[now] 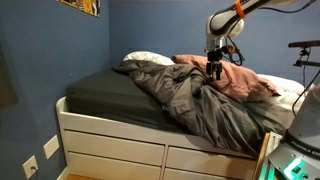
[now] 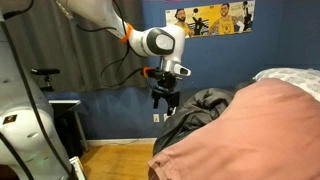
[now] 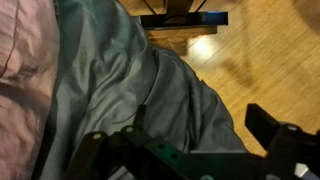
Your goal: Move the pillow clockwise once
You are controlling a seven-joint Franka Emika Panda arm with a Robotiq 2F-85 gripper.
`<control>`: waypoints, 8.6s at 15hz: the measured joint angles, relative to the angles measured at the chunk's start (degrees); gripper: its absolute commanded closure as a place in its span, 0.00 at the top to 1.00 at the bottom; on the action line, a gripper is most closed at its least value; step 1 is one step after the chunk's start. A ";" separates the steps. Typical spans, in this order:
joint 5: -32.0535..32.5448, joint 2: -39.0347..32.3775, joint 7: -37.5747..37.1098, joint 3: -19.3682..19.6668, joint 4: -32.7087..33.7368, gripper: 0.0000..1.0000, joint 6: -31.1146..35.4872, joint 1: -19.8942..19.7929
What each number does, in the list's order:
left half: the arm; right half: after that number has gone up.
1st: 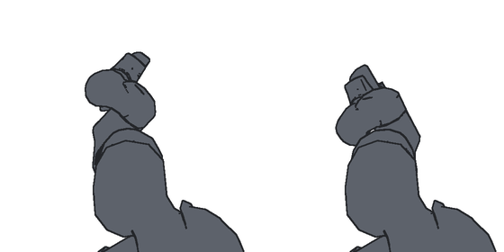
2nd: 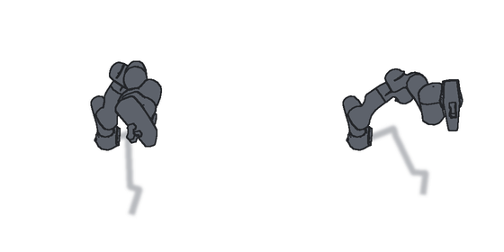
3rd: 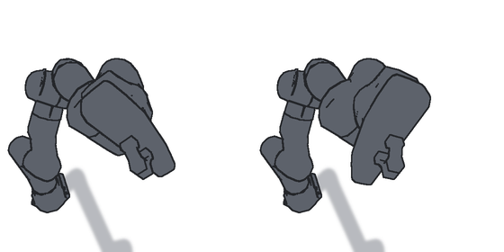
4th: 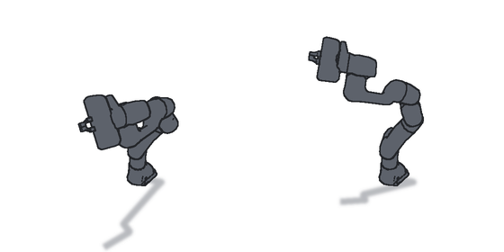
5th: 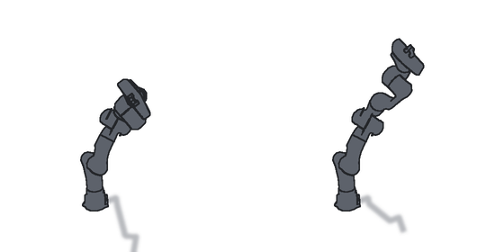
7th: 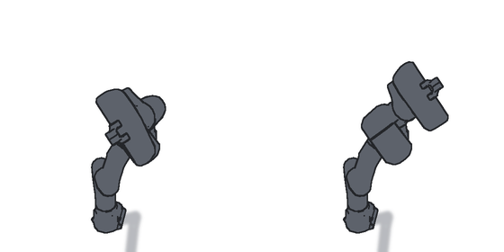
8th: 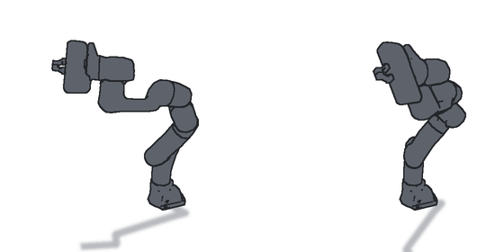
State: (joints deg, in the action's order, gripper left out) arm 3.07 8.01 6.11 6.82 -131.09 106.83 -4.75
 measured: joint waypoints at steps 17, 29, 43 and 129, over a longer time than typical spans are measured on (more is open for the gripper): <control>15.73 -0.22 -7.57 -0.47 3.06 1.00 0.76 -0.28; 36.09 -4.48 -8.26 1.07 12.77 1.00 10.61 -3.61; 36.11 -6.59 -9.24 1.78 12.76 1.00 18.74 -3.97; 37.01 -31.68 -55.59 14.14 63.43 0.03 -6.04 -17.61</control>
State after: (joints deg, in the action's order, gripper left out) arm 40.08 -23.67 -49.48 20.96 -67.66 100.79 -22.36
